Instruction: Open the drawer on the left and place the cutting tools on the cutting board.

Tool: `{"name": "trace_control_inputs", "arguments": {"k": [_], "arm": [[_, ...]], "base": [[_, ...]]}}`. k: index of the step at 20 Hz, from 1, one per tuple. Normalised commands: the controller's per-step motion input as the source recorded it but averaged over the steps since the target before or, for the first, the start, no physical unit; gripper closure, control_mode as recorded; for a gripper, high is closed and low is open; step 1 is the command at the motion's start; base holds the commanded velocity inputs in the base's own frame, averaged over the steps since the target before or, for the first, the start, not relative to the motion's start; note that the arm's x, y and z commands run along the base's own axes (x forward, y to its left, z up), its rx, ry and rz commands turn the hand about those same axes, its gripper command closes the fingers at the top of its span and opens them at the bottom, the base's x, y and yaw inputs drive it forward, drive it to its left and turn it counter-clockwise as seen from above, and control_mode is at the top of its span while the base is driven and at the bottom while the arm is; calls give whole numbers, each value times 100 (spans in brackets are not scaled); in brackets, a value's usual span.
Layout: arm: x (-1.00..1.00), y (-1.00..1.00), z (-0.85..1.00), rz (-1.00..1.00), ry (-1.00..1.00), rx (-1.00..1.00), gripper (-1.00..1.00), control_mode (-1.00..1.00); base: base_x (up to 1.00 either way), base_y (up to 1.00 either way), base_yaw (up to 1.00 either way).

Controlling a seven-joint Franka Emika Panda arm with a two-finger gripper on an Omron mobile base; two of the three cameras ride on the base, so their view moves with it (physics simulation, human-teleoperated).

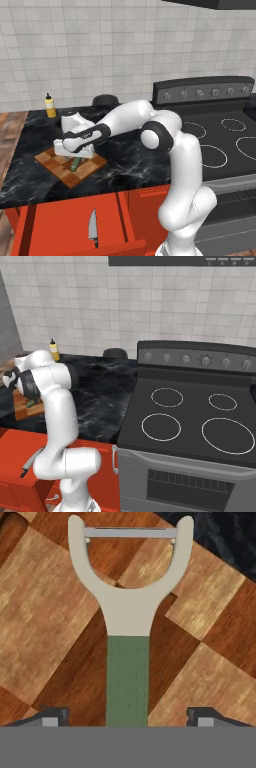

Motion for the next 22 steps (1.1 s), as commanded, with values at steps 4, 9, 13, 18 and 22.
{"name": "trace_control_inputs", "arguments": {"k": [4, 9, 13, 18, 22], "arm": [[-86, -26, 2, 3, -9, 0, -100, -100], [-100, -51, 2, 4, -17, 6, -100, -100], [-100, -66, 17, 0, -11, 16, -100, -100], [-100, -71, 15, 0, -6, 17, -100, -100], [-100, -48, 10, 1, -1, 19, -100, -100]], "base": [[0, 0, 0], [0, 0, 0], [0, 0, 0], [0, 0, 0], [0, 0, 0]]}}
